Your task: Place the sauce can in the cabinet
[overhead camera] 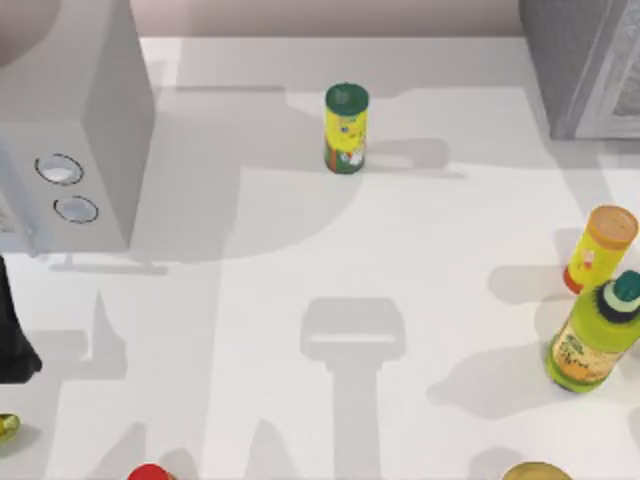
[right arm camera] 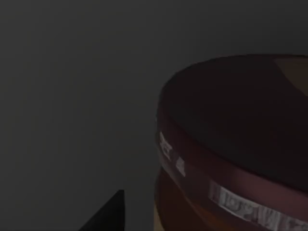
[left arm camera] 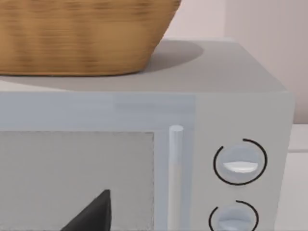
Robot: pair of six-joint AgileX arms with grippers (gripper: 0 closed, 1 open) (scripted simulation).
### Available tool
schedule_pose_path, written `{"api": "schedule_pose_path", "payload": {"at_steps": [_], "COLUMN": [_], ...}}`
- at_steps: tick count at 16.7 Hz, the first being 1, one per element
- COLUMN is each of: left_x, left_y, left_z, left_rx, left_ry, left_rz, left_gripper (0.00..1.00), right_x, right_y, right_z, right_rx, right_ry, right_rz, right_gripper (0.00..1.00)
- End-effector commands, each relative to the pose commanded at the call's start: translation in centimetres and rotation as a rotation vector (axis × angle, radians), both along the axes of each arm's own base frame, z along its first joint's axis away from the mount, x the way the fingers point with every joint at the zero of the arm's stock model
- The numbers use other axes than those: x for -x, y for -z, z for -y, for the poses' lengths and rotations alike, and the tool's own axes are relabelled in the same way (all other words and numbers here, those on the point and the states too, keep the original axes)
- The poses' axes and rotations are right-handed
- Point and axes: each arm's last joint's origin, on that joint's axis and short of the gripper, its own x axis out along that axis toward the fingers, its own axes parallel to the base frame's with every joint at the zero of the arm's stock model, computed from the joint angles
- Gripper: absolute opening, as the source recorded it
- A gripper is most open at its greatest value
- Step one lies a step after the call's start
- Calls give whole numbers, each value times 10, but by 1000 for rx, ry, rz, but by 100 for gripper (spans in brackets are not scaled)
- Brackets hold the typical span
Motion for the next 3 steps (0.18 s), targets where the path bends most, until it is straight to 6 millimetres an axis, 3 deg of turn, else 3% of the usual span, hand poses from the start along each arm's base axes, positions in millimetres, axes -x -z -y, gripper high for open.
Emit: {"api": "schedule_pose_path", "payload": {"at_steps": [3], "left_x": [0], "left_y": [0], "left_z": [0], "left_rx": [0], "left_ry": [0], "left_rz": [0], "left_gripper": [100], "right_x": [0], "right_y": [0], "right_z": [0], "right_rx": [0], "right_ry": [0], "right_rz": [0], "right_gripper": [100]}}
